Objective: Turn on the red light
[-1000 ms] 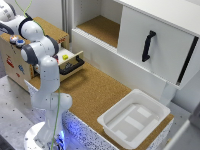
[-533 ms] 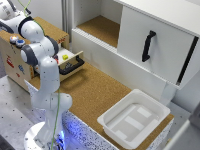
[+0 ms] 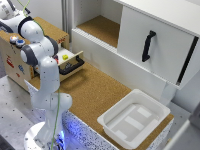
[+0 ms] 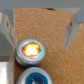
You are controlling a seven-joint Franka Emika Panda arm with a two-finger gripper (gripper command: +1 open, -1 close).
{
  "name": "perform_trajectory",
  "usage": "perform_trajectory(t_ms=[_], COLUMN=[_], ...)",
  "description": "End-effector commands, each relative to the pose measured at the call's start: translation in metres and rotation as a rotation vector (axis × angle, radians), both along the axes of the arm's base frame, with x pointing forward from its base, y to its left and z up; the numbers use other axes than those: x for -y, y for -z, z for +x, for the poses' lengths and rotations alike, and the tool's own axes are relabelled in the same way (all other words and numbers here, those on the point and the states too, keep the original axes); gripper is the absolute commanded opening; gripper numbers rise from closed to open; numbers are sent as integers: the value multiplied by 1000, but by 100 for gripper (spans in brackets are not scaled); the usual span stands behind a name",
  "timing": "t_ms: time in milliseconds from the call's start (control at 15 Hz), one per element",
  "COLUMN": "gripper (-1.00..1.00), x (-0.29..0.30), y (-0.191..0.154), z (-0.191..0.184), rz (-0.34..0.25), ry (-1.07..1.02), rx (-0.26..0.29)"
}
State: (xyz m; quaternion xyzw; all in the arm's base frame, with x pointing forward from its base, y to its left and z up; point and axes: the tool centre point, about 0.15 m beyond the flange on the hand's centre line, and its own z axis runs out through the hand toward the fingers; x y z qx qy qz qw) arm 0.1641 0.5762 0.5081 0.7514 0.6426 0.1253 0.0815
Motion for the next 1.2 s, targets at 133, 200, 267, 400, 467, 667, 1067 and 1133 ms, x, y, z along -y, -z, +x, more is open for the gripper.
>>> perform_trajectory(t_ms=[133, 200, 267, 400, 467, 667, 1067, 1133], gripper=[100, 100, 100, 100, 100, 100, 100, 100], x=[63, 78, 93, 129, 148, 207, 325, 348], y=[-3, -3, -3, 1, 3, 13, 33, 35], z=[77, 86, 94, 108, 112, 124, 139, 143], rz=[80, 101, 119, 126, 110, 45, 81, 106], ry=[227, 258, 293, 366, 397, 472, 683, 730], rx=[-172, -167, -158, -119, -93, -3, 5, -2])
